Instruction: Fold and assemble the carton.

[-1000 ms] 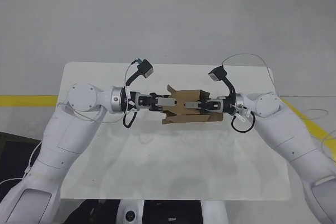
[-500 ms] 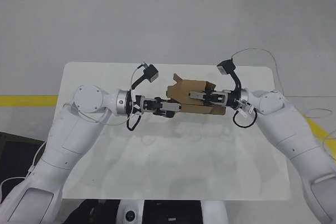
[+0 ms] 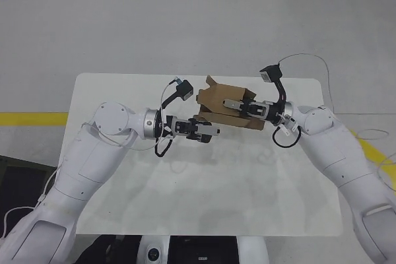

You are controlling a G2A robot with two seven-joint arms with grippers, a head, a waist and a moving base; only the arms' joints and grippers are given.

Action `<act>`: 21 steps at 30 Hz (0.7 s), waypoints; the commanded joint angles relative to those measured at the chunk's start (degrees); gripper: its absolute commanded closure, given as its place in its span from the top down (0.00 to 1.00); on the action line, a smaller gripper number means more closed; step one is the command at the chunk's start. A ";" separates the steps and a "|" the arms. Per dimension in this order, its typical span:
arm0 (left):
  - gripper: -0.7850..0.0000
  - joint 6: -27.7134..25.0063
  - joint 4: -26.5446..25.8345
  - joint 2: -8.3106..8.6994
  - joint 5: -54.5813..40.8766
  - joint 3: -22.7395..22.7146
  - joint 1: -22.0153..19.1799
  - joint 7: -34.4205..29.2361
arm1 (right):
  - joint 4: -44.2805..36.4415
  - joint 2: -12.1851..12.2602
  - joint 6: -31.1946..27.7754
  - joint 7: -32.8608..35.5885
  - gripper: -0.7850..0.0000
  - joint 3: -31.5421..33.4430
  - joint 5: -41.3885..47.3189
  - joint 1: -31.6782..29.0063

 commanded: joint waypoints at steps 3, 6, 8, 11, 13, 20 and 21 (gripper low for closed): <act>1.00 -0.19 -0.11 0.34 -0.17 -2.07 -0.11 0.42 | 0.89 0.05 0.55 0.75 0.00 0.64 -2.30 -0.05; 1.00 0.01 -0.27 0.81 1.32 -3.83 0.13 0.38 | 0.31 -0.01 0.79 1.77 0.00 0.95 -2.39 -0.31; 1.00 0.36 -0.07 1.13 2.47 -4.81 0.56 0.38 | -0.21 -0.09 0.77 2.54 0.00 1.19 -1.49 -0.55; 1.00 0.84 0.19 1.49 3.58 -5.82 1.38 0.55 | -0.76 -0.23 0.85 3.37 0.00 1.55 -0.54 -0.78; 1.00 0.92 0.09 1.64 3.89 -6.23 1.86 0.59 | -1.36 -0.32 1.35 3.87 0.00 1.65 -0.23 -0.85; 1.00 0.70 -0.62 1.71 3.16 -6.83 2.25 1.74 | -2.80 -0.32 2.88 5.40 0.00 1.83 -0.96 -1.00; 1.00 0.61 -0.61 1.71 3.15 -6.91 2.14 1.93 | -2.86 -0.34 2.91 5.43 0.00 1.86 -1.07 -1.05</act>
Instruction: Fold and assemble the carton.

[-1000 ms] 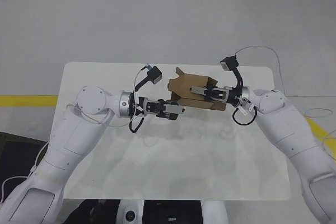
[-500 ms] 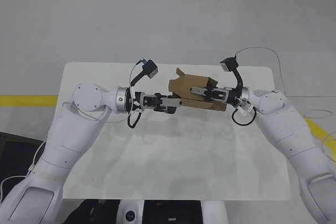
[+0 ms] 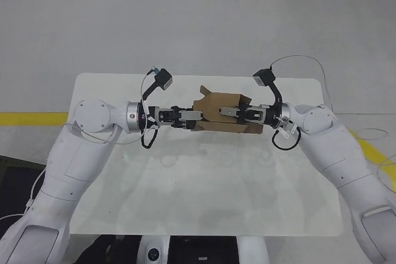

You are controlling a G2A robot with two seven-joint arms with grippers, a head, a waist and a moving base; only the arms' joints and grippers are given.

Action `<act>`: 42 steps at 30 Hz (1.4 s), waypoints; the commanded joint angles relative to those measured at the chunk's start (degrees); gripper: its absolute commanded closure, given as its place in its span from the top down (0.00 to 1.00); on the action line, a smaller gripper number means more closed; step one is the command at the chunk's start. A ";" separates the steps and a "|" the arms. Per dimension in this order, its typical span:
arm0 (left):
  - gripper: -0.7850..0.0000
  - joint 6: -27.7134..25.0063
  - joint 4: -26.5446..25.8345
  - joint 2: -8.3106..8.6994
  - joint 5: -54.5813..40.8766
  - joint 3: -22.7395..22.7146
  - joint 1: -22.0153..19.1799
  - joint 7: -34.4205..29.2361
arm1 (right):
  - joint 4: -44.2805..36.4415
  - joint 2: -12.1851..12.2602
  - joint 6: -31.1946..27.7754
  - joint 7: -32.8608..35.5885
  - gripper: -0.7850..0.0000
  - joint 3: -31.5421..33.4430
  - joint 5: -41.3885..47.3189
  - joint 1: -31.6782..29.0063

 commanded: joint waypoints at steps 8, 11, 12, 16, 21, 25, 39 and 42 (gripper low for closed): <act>1.00 -0.50 0.65 0.06 0.58 -0.36 -0.41 0.80 | -1.02 -0.35 0.73 0.73 0.00 -0.05 0.06 -0.05; 1.00 -0.45 0.47 0.00 0.46 -0.08 -0.34 1.13 | -1.17 -0.47 0.86 0.86 0.00 0.00 0.29 0.01; 1.00 -0.41 0.28 -0.06 0.21 0.13 -0.30 1.22 | -1.13 -0.50 0.83 0.84 0.00 0.06 0.27 0.07; 1.00 -0.52 -0.26 -0.35 -0.49 1.33 -0.55 1.04 | -0.22 -0.68 0.06 0.06 0.00 0.46 -0.27 0.25; 1.00 -0.61 -0.34 -0.66 -1.13 2.42 -0.87 1.24 | 0.83 -1.07 -0.88 -1.59 0.00 1.05 -1.63 0.55; 1.00 -0.43 -0.66 -0.90 -1.66 3.46 -0.80 0.98 | 0.69 -1.36 -1.07 -2.79 0.00 1.47 -2.29 0.61; 1.00 -0.27 -0.97 -1.31 -2.06 4.58 -0.65 1.42 | 0.08 -2.07 -1.13 -5.22 0.00 2.96 -4.37 0.15; 1.00 -0.11 -1.19 -1.37 -2.27 4.86 -0.35 1.19 | -0.20 -2.19 -1.08 -5.87 0.00 3.27 -4.82 -0.15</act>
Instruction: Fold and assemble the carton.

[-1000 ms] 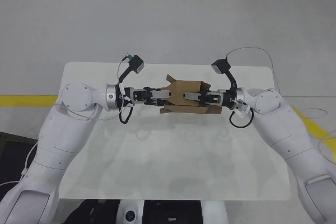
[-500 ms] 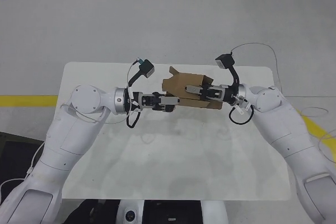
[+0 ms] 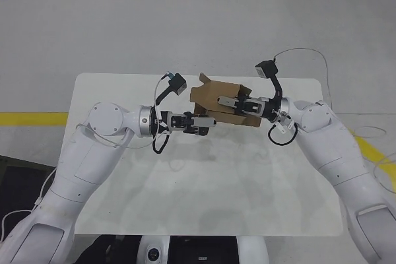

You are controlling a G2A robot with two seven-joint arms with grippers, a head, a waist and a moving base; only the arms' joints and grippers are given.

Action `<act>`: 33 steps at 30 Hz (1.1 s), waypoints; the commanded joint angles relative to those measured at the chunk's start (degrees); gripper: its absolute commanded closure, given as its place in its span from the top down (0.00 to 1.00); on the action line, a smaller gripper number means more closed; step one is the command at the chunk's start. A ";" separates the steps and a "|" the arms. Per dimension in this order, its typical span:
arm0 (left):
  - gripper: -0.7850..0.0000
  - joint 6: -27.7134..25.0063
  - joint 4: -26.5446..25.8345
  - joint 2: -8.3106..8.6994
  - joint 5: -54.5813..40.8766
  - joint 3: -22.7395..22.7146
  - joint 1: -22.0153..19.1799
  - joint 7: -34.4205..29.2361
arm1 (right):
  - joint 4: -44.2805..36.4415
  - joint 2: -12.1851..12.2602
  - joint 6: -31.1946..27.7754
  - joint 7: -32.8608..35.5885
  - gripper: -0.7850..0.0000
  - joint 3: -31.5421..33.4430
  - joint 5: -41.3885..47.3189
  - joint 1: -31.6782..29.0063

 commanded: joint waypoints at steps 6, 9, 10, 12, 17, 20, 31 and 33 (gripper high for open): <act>1.00 -0.14 0.68 -0.20 0.02 0.66 0.00 -0.27 | -1.21 -0.33 0.26 -0.07 0.00 0.37 -0.14 -0.67; 1.00 -0.24 1.25 -0.32 -0.01 0.84 -0.27 -0.20 | -1.67 -0.44 0.39 0.20 0.00 0.48 -0.04 -1.05; 1.00 -0.28 1.45 -0.34 0.06 0.87 -0.36 -0.16 | -1.79 -0.48 0.45 0.30 0.00 0.52 0.02 -1.19; 1.00 -0.34 1.83 -0.37 0.16 0.82 -0.54 -0.19 | -2.12 -0.55 0.58 0.62 0.00 0.56 0.19 -1.44; 1.00 -0.43 2.32 -0.28 0.37 0.11 -0.64 -0.14 | -2.80 -0.78 0.88 1.24 0.00 0.60 0.35 -1.91; 1.00 -0.36 2.23 -0.21 0.30 -0.30 -0.53 -0.31 | -2.99 -1.01 0.97 1.35 0.00 0.47 0.28 -2.05; 1.00 -0.39 1.56 -0.23 -0.22 -0.72 -0.31 -0.40 | -2.63 -1.75 0.99 1.73 0.00 0.46 0.11 -2.03; 1.00 -0.35 1.62 -0.24 -0.30 -0.72 -0.29 -0.44 | -2.30 -1.76 0.91 1.96 0.00 0.77 -0.05 -1.97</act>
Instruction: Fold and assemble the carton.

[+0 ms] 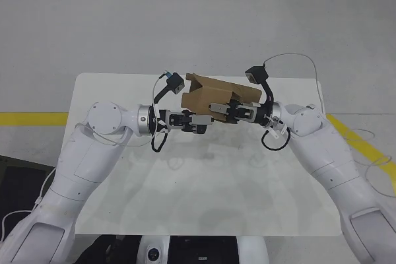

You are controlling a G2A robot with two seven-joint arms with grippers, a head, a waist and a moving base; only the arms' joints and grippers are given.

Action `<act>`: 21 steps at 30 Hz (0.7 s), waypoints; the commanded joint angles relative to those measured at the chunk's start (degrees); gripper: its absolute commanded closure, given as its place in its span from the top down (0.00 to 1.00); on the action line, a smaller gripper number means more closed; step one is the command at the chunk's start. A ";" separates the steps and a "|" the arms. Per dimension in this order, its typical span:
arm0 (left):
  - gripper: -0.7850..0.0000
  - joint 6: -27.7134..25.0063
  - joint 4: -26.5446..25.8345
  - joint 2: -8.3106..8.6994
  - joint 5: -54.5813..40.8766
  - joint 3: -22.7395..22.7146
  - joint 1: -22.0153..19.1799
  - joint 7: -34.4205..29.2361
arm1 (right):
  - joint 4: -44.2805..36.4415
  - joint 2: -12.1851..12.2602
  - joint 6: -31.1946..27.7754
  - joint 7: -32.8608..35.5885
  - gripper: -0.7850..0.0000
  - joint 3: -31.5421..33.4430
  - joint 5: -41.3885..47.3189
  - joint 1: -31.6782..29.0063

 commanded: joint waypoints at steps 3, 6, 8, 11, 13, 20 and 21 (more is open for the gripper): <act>1.00 -0.09 0.29 0.05 0.09 -0.21 0.26 -0.27 | 1.30 0.18 -0.32 0.87 0.00 1.11 -0.65 0.40; 1.00 0.14 0.42 0.33 0.99 -0.98 0.66 -0.89 | 2.89 0.60 -0.51 2.62 0.00 2.50 -0.92 1.01; 1.00 0.44 0.46 0.62 1.55 -1.88 1.13 -1.17 | 3.40 0.95 0.05 3.80 0.00 3.31 -0.62 1.22; 1.00 0.84 0.40 1.16 2.86 -3.59 2.07 -1.47 | 2.93 1.65 2.24 5.99 0.00 4.14 0.40 1.07; 1.00 1.21 0.11 1.60 4.38 -4.82 2.77 -1.74 | 2.17 2.17 3.36 7.12 0.00 4.76 1.23 0.61; 1.00 2.88 -1.92 3.18 11.08 -8.46 5.76 -3.16 | -2.12 3.97 6.94 10.69 0.00 6.58 5.05 -2.45; 1.00 3.05 -2.26 3.36 12.37 -8.53 6.07 -3.68 | -2.53 4.20 7.14 10.90 0.00 6.90 5.44 -2.89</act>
